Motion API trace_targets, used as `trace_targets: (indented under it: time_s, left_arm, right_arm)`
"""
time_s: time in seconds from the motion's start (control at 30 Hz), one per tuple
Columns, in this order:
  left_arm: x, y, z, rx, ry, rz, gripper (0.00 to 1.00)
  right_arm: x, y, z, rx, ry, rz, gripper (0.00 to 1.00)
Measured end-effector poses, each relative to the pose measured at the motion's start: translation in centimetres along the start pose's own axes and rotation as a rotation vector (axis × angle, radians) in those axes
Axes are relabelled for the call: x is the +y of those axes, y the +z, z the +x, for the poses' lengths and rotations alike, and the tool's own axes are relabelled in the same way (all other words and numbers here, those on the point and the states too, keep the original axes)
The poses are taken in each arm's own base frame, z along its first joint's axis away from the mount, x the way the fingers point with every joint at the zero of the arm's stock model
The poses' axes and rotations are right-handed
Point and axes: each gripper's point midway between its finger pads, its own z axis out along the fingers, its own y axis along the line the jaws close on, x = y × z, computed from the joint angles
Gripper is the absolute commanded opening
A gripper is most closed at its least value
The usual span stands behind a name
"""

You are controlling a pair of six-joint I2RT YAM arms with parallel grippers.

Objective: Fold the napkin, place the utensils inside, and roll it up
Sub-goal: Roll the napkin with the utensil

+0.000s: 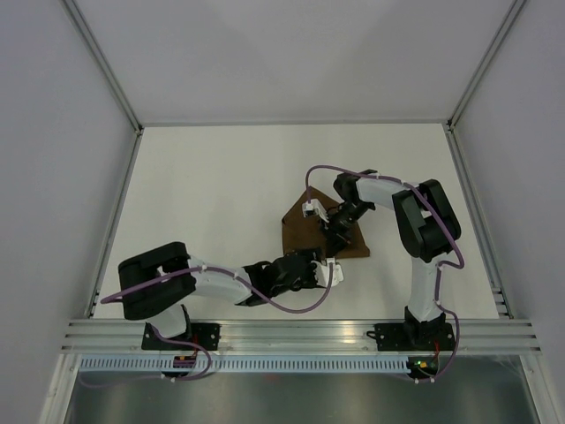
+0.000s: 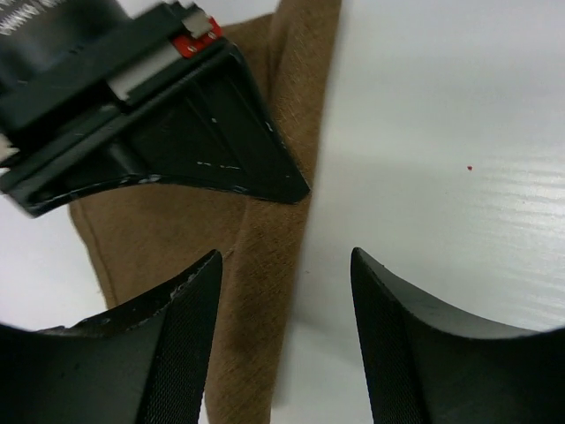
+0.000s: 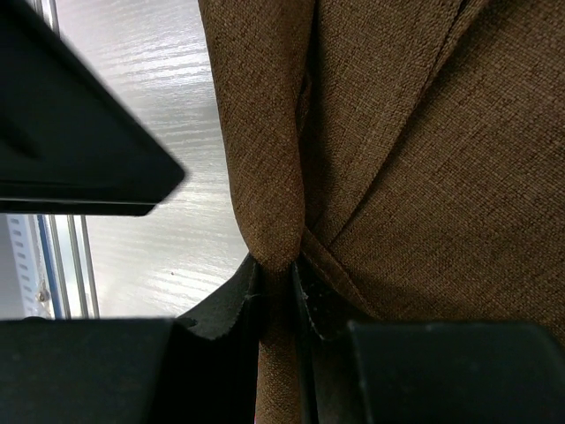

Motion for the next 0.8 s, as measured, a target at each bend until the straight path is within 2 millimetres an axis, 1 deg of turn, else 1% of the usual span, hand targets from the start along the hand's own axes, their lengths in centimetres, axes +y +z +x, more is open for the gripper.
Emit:
trace_targets:
  time_s: [0.07, 0.13, 0.27, 0.37, 0.4, 0.47, 0.5, 0.57, 0.6, 0.7, 0.8]
  left_arm:
    - [-0.5, 0.7, 1.2, 0.03, -0.001, 0.04, 0.66]
    - [-0.4, 1.4, 1.7, 0.04, -0.009, 0.06, 0.66]
    - [0.0, 2.4, 2.1, 0.041, -0.026, 0.086, 0.66]
    - [-0.1, 3.0, 2.1, 0.049, -0.033, 0.121, 0.61]
    - [-0.2, 3.2, 2.1, 0.049, -0.037, 0.14, 0.55]
    - [-0.5, 3.5, 2.0, 0.049, -0.044, 0.176, 0.48]
    - [-0.7, 3.5, 2.1, 0.054, -0.052, 0.197, 0.4]
    - [-0.7, 3.8, 2.2, 0.061, -0.069, 0.225, 0.35]
    - [-0.6, 3.9, 2.2, 0.06, -0.081, 0.237, 0.24]
    - [-0.6, 3.9, 2.3, 0.06, -0.127, 0.268, 0.14]
    - [-0.6, 3.8, 2.2, 0.057, -0.177, 0.293, 0.06]
  right_arm:
    - [0.1, 0.1, 0.1, -0.001, 0.008, -0.007, 0.02]
    - [0.2, 0.1, 0.1, -0.002, 0.015, -0.014, 0.02]
    - [0.4, 0.2, 0.2, -0.001, 0.032, -0.025, 0.02]
    - [0.6, 0.3, 0.2, 0.0, 0.039, -0.032, 0.02]
    - [0.6, 0.3, 0.2, 0.0, 0.043, -0.034, 0.02]
    - [0.6, 0.3, 0.2, 0.001, 0.047, -0.037, 0.02]
    - [0.7, 0.3, 0.2, 0.001, 0.049, -0.039, 0.02]
    - [0.8, 0.4, 0.3, 0.004, 0.056, -0.045, 0.02]
    - [0.9, 0.4, 0.4, 0.006, 0.06, -0.048, 0.02]
    - [0.9, 0.4, 0.4, 0.005, 0.067, -0.05, 0.03]
    - [0.9, 0.4, 0.4, 0.006, 0.07, -0.05, 0.03]
